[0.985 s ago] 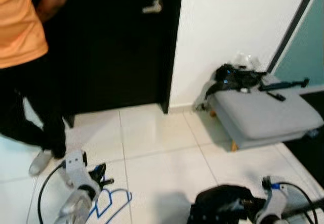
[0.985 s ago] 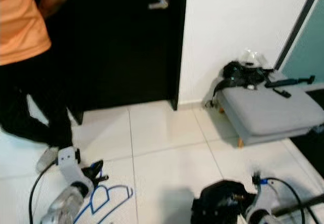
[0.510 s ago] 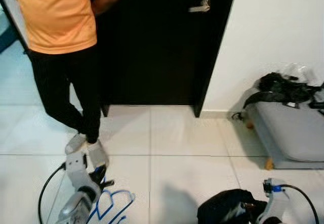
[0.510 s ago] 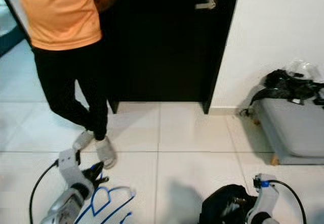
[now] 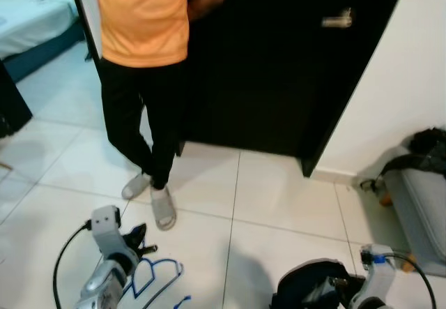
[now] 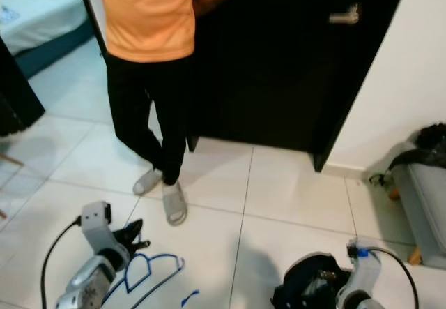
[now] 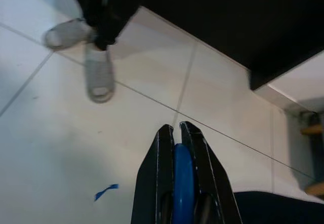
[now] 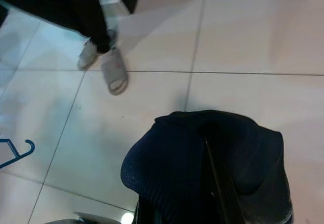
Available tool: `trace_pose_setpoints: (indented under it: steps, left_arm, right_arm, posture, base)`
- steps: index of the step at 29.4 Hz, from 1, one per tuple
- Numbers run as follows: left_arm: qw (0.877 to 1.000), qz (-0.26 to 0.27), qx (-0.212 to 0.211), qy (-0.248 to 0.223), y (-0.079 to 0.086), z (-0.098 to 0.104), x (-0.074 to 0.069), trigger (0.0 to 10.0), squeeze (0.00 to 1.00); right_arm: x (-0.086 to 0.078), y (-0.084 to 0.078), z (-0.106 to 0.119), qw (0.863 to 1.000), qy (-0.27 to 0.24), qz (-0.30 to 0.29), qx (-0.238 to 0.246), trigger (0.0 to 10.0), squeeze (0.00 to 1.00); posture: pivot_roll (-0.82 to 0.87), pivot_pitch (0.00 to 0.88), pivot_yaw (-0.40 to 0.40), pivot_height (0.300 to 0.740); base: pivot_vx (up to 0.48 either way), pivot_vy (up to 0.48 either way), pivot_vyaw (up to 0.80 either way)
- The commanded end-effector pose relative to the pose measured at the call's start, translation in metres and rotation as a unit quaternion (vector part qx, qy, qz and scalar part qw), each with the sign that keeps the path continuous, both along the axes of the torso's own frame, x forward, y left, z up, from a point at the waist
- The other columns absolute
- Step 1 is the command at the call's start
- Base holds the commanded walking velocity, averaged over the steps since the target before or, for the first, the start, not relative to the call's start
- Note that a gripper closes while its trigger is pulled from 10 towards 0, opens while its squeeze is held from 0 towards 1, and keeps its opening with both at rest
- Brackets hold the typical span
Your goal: Hang hanger
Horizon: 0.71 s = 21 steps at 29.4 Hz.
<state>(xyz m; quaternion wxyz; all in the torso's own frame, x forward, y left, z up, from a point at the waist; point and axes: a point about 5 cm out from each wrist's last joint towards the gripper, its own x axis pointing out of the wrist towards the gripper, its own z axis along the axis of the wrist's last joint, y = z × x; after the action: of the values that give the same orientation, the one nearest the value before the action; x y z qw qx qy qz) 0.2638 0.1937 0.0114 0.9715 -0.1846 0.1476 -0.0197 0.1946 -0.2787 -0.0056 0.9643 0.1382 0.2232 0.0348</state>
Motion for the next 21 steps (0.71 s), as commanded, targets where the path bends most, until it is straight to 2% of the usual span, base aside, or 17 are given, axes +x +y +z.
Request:
trace_pose_setpoints:
  steps: [1,13,17,18,21]
  left_arm:
    - [1.0,0.003,0.0,0.013,0.001,-0.006,-0.005,10.0,0.0]
    - [1.0,-0.014,0.01,0.005,-0.003,-0.004,-0.004,10.0,0.0]
    - [0.999,-0.035,0.03,-0.011,-0.006,0.001,0.0,10.0,0.0]
    - [0.999,-0.035,0.03,-0.011,-0.006,0.001,0.0,10.0,0.0]
    - [0.996,-0.049,0.072,-0.029,-0.007,0.009,0.008,10.0,0.0]
  right_arm:
    - [-0.001,-0.002,0.001,1.0,-0.002,0.0,-0.004,10.0,0.0]
    - [0.002,-0.003,0.004,1.0,-0.013,-0.007,-0.002,10.0,0.0]
    - [0.02,0.002,0.016,0.999,-0.048,-0.004,0.001,10.0,0.0]
    - [0.02,0.002,0.016,0.999,-0.048,-0.004,0.001,10.0,0.0]
    - [0.048,0.01,0.047,0.994,-0.105,0.038,-0.017,10.0,0.0]
  posture:
    - [0.03,0.075,-0.042,0.74]
    - [0.03,0.079,-0.04,0.74]
    - [0.03,0.079,-0.04,0.74]
    - [0.03,0.079,-0.04,0.74]
    - [0.03,0.082,-0.034,0.74]
  base:
    - [0.0,0.0,0.75]
    - [0.0,0.0,0.74]
    - [0.0,0.0,0.72]
    - [0.0,0.0,0.72]
    - [0.0,0.0,0.72]
